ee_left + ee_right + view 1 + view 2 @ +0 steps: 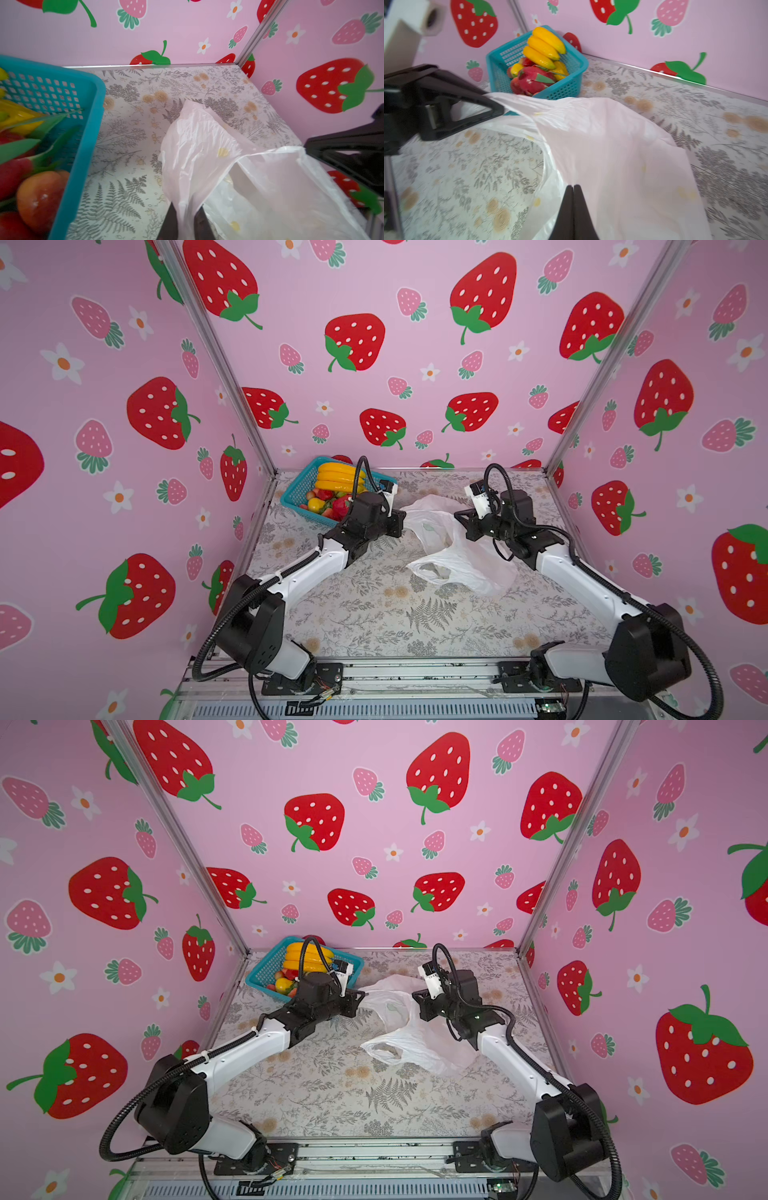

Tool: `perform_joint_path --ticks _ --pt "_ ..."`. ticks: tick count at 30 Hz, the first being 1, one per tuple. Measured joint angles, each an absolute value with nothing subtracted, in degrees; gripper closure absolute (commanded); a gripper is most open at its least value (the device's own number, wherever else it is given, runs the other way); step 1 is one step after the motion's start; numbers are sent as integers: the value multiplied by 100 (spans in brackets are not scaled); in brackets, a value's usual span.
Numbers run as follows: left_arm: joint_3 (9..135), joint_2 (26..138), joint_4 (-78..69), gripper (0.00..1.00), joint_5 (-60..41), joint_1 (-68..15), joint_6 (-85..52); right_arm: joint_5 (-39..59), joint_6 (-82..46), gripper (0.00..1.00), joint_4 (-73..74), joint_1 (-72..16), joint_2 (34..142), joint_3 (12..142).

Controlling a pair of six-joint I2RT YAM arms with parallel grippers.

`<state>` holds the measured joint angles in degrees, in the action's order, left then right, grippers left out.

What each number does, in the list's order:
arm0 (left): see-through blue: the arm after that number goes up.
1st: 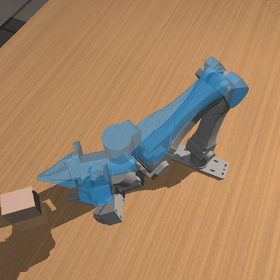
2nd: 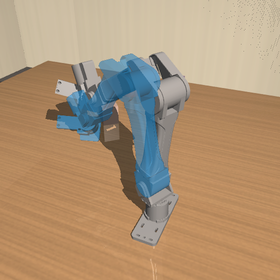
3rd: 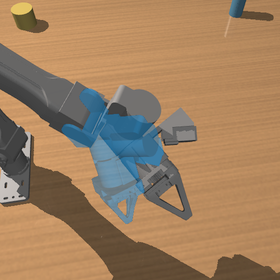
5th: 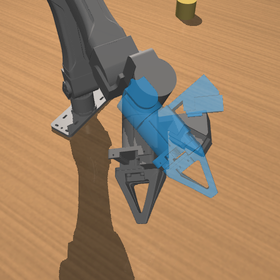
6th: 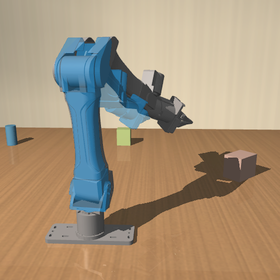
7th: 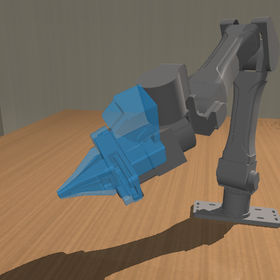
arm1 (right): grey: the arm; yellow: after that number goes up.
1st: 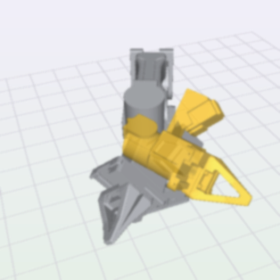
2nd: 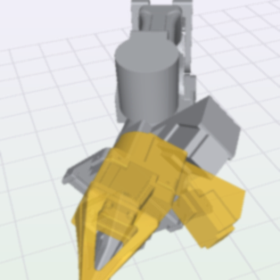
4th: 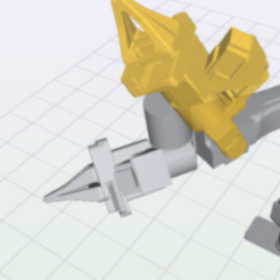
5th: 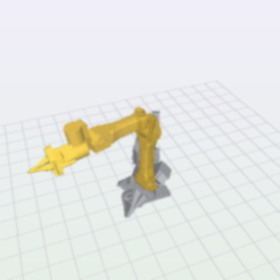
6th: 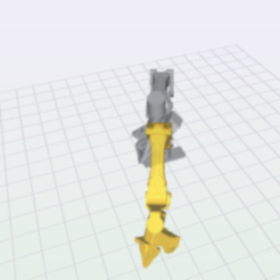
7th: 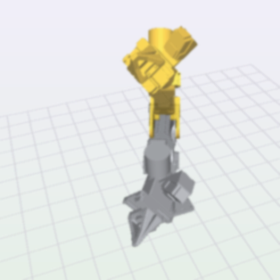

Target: Place the fake fruits into the plastic bag and tie a complex knot

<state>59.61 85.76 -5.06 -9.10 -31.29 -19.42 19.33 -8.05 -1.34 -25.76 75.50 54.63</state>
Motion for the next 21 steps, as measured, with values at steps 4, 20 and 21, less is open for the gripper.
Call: perform_joint_path --ticks 4,20,21 --pt "6160 8576 -303 100 -1009 -3380 -2526 1175 -895 81 -183 -2661 7566 5474" --pt "6928 8576 526 100 -397 -3804 -3271 5 -285 13 -259 -3826 6418 4713" --pt "6936 8576 541 100 -386 -3804 -3284 -62 -320 11 -266 -3933 6425 4663"
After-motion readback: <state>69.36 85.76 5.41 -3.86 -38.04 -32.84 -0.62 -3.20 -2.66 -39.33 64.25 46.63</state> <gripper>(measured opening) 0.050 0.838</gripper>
